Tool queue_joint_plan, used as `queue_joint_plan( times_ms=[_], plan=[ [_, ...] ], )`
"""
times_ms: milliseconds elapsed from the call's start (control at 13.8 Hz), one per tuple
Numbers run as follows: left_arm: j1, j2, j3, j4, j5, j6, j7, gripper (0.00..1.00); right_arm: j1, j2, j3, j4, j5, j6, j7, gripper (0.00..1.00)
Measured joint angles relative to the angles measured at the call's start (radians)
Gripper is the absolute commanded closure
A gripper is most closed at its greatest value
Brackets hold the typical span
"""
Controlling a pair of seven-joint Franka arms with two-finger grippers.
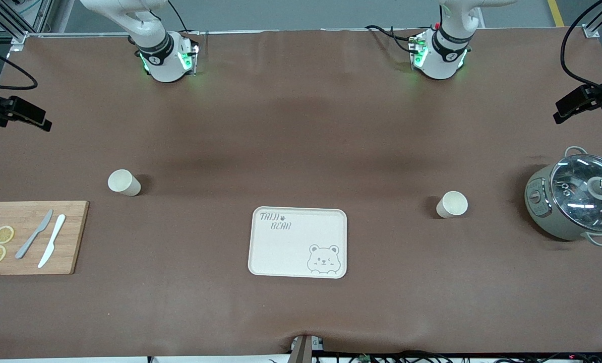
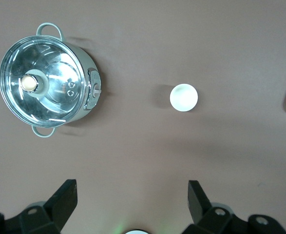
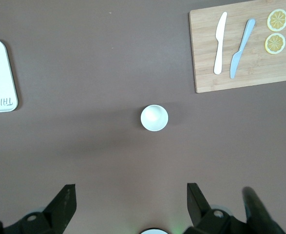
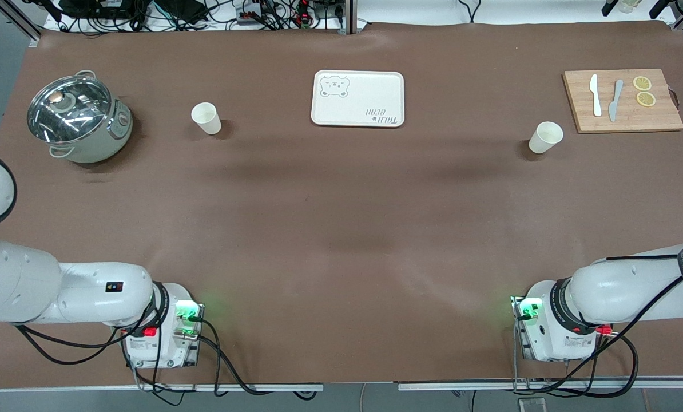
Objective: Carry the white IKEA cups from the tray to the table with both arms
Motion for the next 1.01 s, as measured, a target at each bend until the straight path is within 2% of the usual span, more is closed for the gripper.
queue_joint_plan(
  times_ms=[1014],
  plan=[
    [0.0,0.037,0.0,-0.008,-0.013,0.056,0.002,0.0,-0.009,-0.001,-0.003,0.004,-0.009,0.001,0.0,0.0]
  ],
)
